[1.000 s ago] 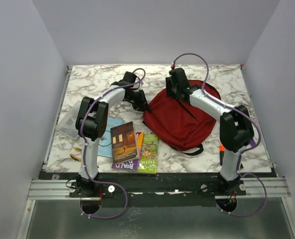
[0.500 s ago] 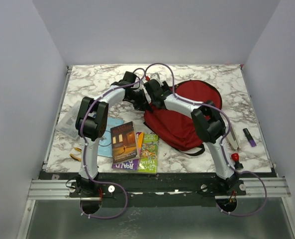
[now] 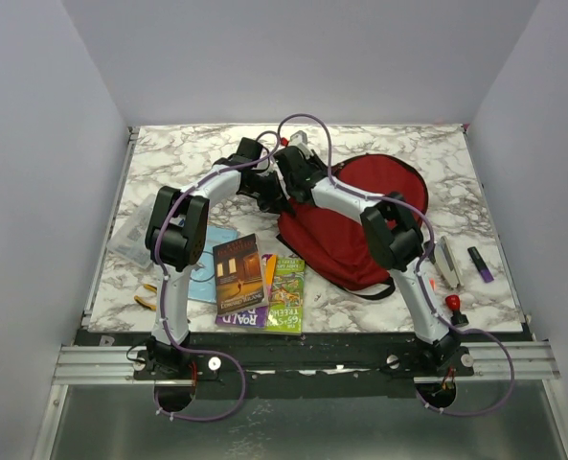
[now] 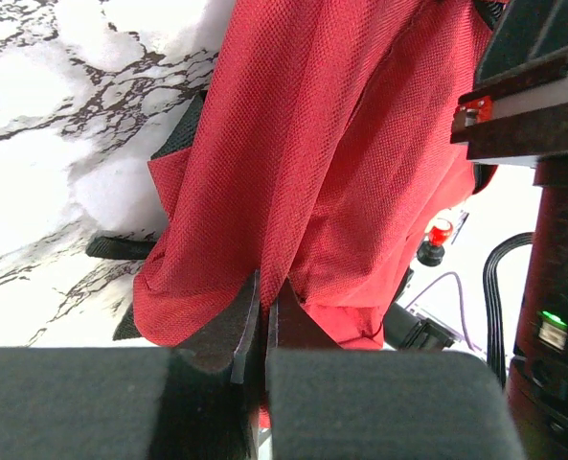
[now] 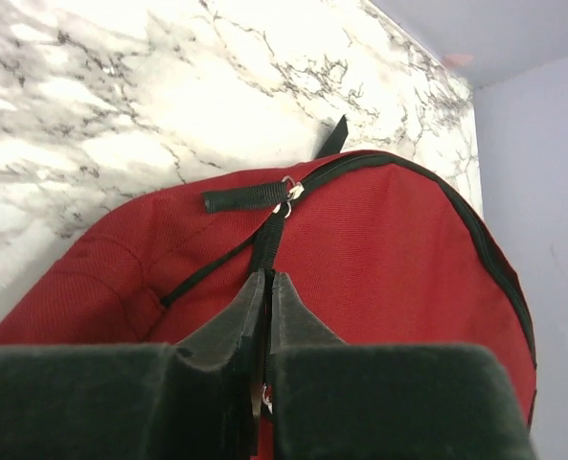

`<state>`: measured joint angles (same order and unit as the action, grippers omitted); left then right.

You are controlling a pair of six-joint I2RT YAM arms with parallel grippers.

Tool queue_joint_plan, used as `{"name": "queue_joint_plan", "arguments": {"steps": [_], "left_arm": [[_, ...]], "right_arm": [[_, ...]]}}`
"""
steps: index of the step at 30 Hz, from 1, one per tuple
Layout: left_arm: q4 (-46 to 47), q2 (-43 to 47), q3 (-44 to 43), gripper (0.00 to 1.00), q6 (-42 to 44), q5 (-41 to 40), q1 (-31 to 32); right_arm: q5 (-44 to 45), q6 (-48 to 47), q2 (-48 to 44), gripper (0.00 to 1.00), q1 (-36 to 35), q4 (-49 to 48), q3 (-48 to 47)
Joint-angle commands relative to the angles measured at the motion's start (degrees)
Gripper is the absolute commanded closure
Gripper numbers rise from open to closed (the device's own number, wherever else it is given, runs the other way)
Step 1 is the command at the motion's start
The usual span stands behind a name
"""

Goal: Pack the student bag
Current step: Unzip the student bag at the center of the board.

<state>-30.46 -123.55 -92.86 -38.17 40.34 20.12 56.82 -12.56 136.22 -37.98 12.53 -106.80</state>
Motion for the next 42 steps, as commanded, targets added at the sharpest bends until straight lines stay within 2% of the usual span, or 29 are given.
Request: {"name": "queue_joint_plan", "arguments": {"steps": [1,5,8,12,18,21,30,37,42], "left_arm": [[1.28,2.11,0.69,1.00,-0.88,2.45,0.07],[1.64,2.16,1.02,1.00,-1.20,2.61,-0.58],[1.90,2.31,1.23,1.00,-1.27,2.56,-1.02],[2.63,1.76,1.88,1.00,-1.90,2.86,-1.87],[3.54,1.12,2.75,1.00,-2.75,3.05,-2.79],[4.13,1.80,3.17,1.00,-2.94,3.12,-2.80],[4.40,3.12,3.69,1.00,-2.78,2.31,-3.05],[4.40,3.87,3.82,1.00,-3.03,2.01,-3.94],[4.39,3.97,3.91,1.00,-2.93,1.98,-4.57]], "right_arm": [[2.63,3.03,-0.56,0.99,0.10,0.82,-1.92],[-0.74,10.62,-5.71,0.99,0.37,2.74,2.27],[-5.88,20.34,-12.18,0.99,1.35,3.04,8.14],[-12.82,29.71,-21.60,0.99,3.78,-5.05,20.29],[-17.09,42.29,-34.04,0.99,6.86,-16.32,37.97],[-20.11,44.15,-37.44,0.99,7.39,-20.46,43.23],[-27.13,48.26,-43.07,0.99,10.70,-20.20,52.96],[-24.09,43.98,-49.03,0.99,11.09,-21.45,64.19],[-20.70,44.98,-53.94,0.99,12.85,-16.02,68.49]]}}
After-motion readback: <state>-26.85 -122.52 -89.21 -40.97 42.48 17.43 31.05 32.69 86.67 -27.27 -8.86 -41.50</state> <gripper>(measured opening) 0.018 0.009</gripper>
